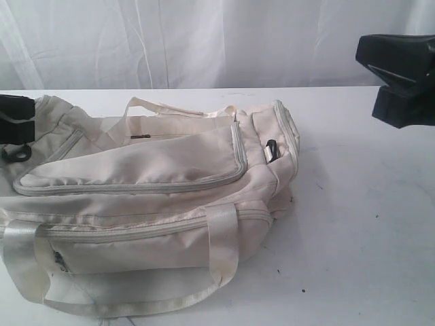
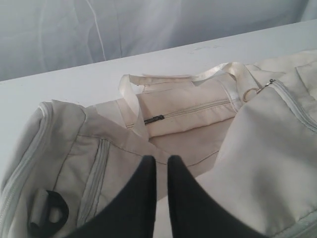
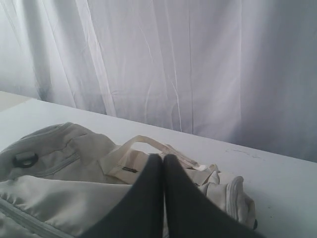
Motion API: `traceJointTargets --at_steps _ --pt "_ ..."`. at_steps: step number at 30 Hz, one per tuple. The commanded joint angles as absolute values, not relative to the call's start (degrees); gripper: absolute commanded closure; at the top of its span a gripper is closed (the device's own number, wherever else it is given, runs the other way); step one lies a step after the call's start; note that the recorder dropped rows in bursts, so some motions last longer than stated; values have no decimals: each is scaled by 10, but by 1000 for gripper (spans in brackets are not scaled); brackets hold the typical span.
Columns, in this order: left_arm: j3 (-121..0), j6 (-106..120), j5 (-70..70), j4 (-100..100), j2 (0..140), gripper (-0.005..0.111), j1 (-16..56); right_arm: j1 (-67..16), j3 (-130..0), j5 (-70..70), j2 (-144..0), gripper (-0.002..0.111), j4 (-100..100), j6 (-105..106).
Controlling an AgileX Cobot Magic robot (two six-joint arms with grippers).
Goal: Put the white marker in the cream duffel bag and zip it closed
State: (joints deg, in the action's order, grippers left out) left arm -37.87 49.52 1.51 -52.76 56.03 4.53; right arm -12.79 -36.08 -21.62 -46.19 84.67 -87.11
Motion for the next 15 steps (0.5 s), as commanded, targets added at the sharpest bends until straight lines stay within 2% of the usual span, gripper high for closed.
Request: traceJointTargets --at_steps 1,10,15 --pt "-377 490 33 -537 554 91 48 -125 -359 -213 -458 108 844 -875" --pt "-377 490 31 -537 554 91 48 -125 -359 -213 -458 108 844 -875" --pt "-377 490 31 -537 554 91 48 -126 -359 -211 -411 108 845 -875"
